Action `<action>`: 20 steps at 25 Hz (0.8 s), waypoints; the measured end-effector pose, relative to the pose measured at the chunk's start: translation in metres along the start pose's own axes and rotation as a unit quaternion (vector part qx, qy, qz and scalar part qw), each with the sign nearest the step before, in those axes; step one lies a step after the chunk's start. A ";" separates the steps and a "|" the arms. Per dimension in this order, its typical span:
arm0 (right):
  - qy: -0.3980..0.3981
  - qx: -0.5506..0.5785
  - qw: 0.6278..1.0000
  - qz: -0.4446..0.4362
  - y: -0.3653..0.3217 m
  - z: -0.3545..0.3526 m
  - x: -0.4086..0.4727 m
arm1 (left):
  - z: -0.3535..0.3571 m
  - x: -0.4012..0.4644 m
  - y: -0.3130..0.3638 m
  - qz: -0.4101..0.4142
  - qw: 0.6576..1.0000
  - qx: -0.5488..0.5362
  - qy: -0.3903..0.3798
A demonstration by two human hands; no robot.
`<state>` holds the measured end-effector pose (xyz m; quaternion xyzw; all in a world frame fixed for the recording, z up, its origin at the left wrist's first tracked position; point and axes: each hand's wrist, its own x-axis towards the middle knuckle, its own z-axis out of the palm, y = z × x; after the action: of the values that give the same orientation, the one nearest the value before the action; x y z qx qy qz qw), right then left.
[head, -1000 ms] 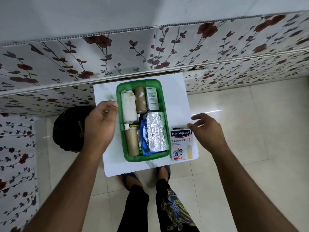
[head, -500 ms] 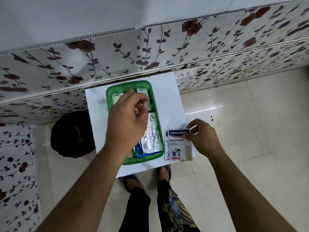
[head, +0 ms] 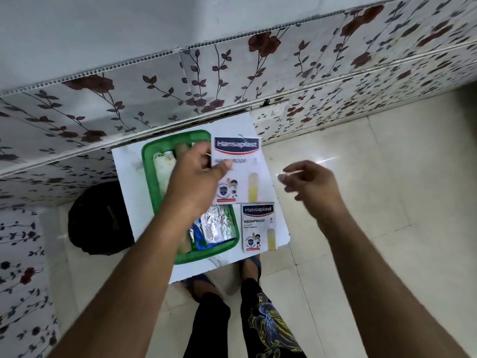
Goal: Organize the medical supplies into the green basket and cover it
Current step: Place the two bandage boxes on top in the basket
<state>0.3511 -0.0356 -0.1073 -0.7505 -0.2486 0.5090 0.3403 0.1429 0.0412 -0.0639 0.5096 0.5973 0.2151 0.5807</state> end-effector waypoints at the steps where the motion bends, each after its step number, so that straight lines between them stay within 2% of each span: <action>1: 0.015 -0.135 0.990 0.037 0.017 0.010 0.002 | -0.010 0.001 -0.002 0.007 0.999 -0.019 0.030; 3: 0.005 -0.361 0.931 0.062 0.048 0.033 -0.002 | -0.026 0.004 -0.005 0.016 0.996 -0.048 0.070; 4: 0.012 -0.400 0.915 0.051 0.059 0.040 -0.004 | -0.032 0.005 -0.006 0.019 0.995 -0.048 0.085; 5: 0.026 -0.400 0.915 0.036 0.066 0.045 -0.005 | -0.037 0.005 -0.007 0.023 0.994 -0.047 0.098; 10: 0.094 -0.333 0.937 0.047 0.057 0.037 0.001 | -0.069 -0.001 -0.016 0.049 0.984 -0.089 0.148; 12: 0.135 -0.272 0.953 -0.002 0.030 0.030 -0.003 | -0.087 -0.006 -0.022 0.040 0.977 -0.101 0.183; 14: 0.178 -0.156 0.967 -0.095 -0.012 0.028 -0.012 | -0.103 -0.011 -0.029 0.020 0.966 -0.118 0.228; 15: 0.174 -0.087 0.971 -0.141 -0.035 0.032 -0.018 | -0.110 -0.013 -0.033 0.009 0.960 -0.127 0.248; 17: 0.113 -0.004 0.977 -0.179 -0.068 0.054 -0.026 | -0.121 -0.016 -0.042 -0.003 0.955 -0.140 0.263; 20: 0.028 -0.073 0.985 -0.157 -0.083 0.111 -0.027 | -0.131 -0.023 -0.053 -0.005 0.949 -0.145 0.278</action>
<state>0.2356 0.0269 -0.0561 -0.7388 -0.3901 0.4091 0.3670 -0.0001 0.0449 -0.0672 0.3368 0.7000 0.4300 0.4600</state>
